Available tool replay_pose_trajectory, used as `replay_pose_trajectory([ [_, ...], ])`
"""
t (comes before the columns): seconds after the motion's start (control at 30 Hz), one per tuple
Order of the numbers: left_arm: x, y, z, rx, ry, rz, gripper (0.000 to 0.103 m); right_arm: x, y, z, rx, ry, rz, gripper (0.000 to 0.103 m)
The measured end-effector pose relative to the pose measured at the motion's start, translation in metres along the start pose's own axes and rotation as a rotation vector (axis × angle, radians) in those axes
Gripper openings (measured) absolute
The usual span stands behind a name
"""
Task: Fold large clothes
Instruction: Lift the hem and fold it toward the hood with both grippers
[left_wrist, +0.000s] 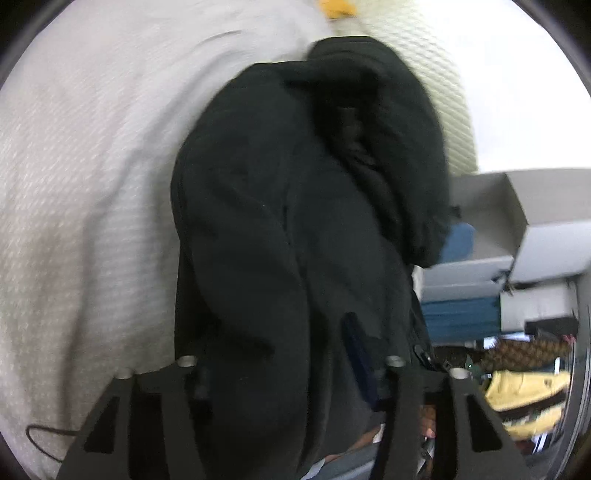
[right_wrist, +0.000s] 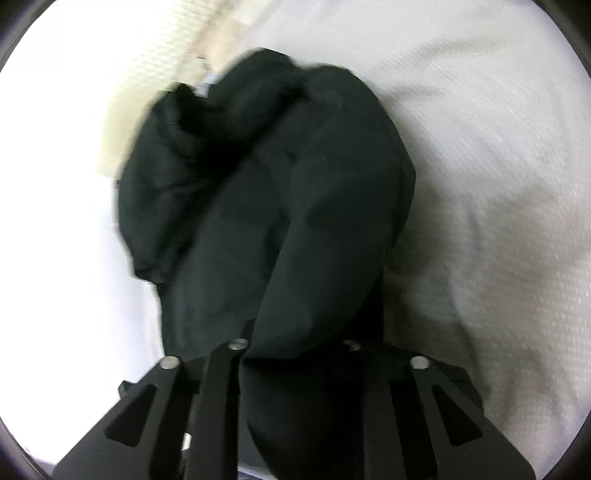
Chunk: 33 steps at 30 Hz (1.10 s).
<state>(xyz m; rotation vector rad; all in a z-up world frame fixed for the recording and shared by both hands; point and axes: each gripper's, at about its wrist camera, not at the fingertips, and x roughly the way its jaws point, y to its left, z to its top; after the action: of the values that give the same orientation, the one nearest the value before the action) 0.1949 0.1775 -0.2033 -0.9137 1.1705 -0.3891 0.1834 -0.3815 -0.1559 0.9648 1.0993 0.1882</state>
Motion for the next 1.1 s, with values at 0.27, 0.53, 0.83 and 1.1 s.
replay_pose_trajectory([
  [0.27, -0.002, -0.015, -0.007, 0.055, -0.077, 0.076, 0.011, -0.027, 0.04, -0.016, -0.212, -0.075, -0.007, 0.009],
  [0.53, -0.081, -0.045, -0.027, 0.154, -0.139, -0.029, 0.007, -0.083, 0.041, -0.021, -0.211, -0.106, 0.132, 0.007],
  [0.83, -0.185, -0.082, -0.062, 0.252, -0.168, -0.122, 0.004, -0.177, 0.038, -0.042, -0.254, -0.12, 0.244, 0.007],
  [1.1, -0.244, -0.079, -0.102, 0.268, -0.171, -0.142, 0.004, -0.232, 0.04, -0.091, -0.341, -0.117, 0.281, 0.007],
])
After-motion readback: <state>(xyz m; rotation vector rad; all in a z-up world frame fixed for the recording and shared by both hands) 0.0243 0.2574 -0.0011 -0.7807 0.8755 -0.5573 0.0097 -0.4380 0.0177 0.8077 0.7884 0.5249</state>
